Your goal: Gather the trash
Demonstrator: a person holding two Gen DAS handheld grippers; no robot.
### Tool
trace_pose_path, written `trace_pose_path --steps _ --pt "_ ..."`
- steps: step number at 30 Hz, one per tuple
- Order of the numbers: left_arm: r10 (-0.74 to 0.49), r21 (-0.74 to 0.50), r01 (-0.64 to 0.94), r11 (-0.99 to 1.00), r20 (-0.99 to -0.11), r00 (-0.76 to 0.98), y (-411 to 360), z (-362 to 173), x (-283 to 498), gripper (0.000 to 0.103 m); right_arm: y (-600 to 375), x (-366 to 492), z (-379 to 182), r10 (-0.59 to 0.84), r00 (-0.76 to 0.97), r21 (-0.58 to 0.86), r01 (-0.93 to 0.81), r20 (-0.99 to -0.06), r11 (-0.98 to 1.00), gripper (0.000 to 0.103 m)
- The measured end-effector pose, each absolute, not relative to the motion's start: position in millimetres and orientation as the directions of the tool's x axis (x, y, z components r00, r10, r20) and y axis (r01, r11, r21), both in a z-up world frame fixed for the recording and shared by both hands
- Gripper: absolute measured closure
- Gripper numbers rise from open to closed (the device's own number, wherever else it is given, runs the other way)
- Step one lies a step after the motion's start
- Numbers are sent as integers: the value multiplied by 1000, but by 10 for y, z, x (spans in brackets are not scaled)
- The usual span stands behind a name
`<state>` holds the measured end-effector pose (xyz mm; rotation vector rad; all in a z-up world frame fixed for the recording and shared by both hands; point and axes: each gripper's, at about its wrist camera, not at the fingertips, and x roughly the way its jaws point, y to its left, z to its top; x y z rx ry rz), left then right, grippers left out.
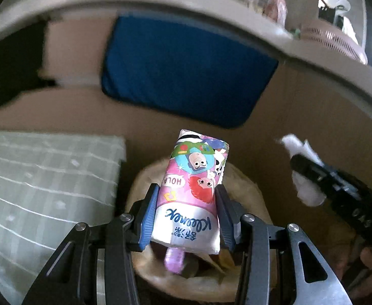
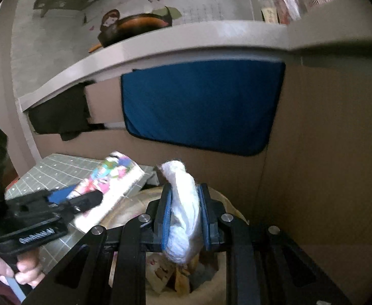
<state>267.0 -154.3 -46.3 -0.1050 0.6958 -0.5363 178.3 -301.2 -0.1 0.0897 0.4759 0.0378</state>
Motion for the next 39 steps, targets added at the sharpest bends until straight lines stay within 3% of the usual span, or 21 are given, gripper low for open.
trace_pose_path --steps 8,13,17,20,22,24,26,27,34,39 --pt "-473 -294 405 866 -745 470 -1817 -1247 3013 59 -3164 1915 -239 48 861 115 12 -506 993 84" --pt "-503 -294 449 844 -723 473 -1833 -1258 2957 58 -3184 1988 -368 55 845 129 17 -531 991 84" --pt "-578 -395 440 806 -682 447 -1663 -1189 2977 49 -3124 2003 -464 67 833 136 9 -549 991 84" --pt "-588 -405 437 803 -657 471 -1484 -1056 2885 43 -3083 2008 -522 75 825 142 6 -560 990 83" --pt "-566 -384 423 821 -652 505 -1361 -960 2808 43 -3069 1975 -553 95 826 166 -2 -555 986 82" --pt "-536 -362 400 842 -646 544 -1225 -859 2702 42 -3039 1922 -561 112 832 186 -10 -544 983 75" --pt "-497 -330 376 866 -654 571 -1109 -780 2600 42 -2988 1864 -557 113 836 192 -10 -536 981 53" --pt "-472 -305 366 879 -662 583 -1051 -734 2516 42 -2947 1828 -550 117 837 193 -14 -535 981 51" --pt "-359 -150 352 924 -657 663 -710 -523 1774 42 -2545 1468 -431 110 849 128 -50 -517 990 51" --pt "-262 -52 284 957 -572 777 -422 -330 1085 42 -2145 984 -262 69 878 59 -46 -473 997 50"
